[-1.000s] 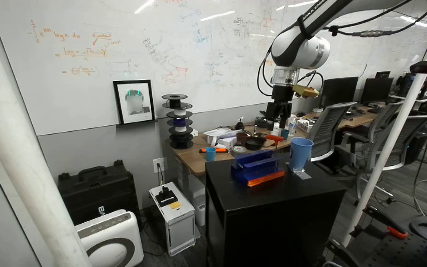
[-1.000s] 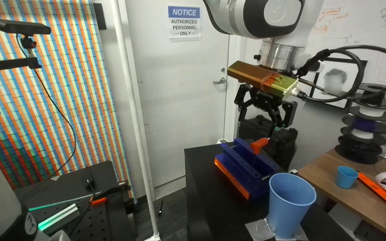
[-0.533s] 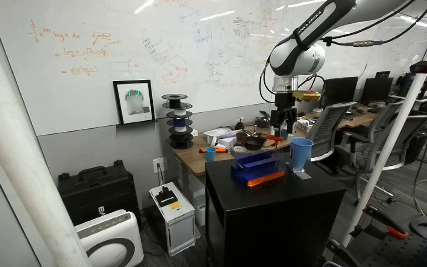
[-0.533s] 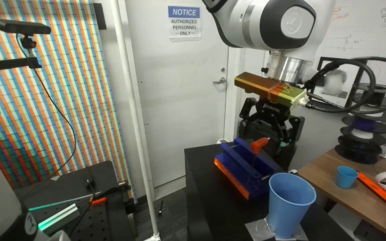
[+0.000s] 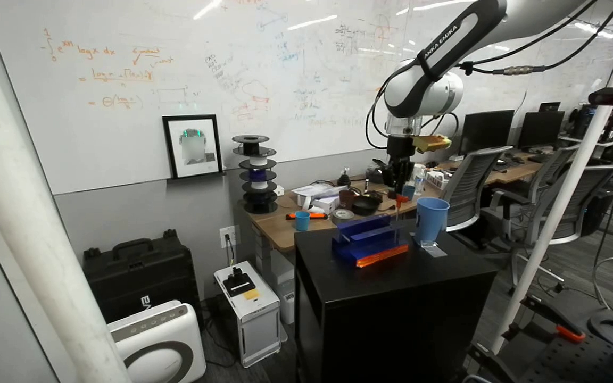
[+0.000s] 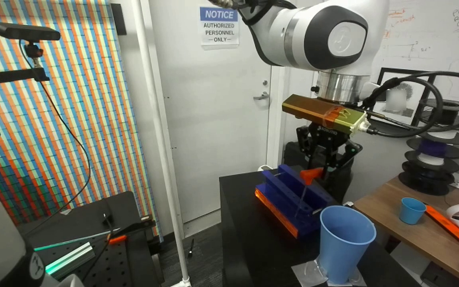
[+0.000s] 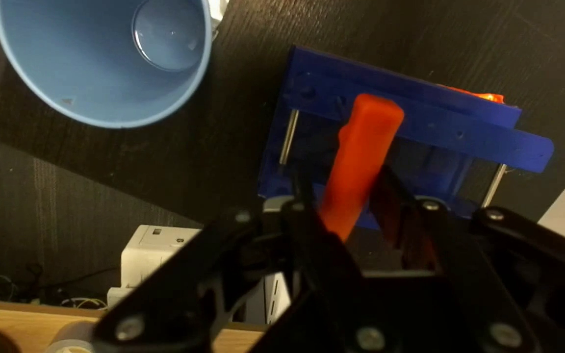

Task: Pick up the orange object tool and put it in the cup

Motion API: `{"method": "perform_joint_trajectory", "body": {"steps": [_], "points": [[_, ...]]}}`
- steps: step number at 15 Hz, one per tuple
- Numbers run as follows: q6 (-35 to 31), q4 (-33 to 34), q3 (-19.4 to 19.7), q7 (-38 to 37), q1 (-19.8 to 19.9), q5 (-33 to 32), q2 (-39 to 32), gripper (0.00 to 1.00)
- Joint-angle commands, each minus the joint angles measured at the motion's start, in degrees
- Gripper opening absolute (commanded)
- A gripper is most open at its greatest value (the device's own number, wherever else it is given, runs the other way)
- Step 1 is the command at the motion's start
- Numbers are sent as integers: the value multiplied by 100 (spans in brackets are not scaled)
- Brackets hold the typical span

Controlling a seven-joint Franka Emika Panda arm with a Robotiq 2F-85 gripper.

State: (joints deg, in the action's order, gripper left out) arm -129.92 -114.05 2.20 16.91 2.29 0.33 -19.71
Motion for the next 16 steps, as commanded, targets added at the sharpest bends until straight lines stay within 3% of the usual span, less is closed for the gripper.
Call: {"method": "perform_joint_trajectory", "body": {"steps": [1, 2, 4, 5, 7, 16], "points": [[-318, -10, -189, 187, 134, 82, -27, 34], [-325, -4, -214, 208, 144, 93, -34, 8], [-343, -45, -256, 233, 151, 120, 16, 8], [-302, -62, -288, 279, 170, 176, 78, 0], [-237, -99, -337, 355, 201, 263, 213, 5], [175, -379, -293, 562, 192, 603, 1615, 5]]}}
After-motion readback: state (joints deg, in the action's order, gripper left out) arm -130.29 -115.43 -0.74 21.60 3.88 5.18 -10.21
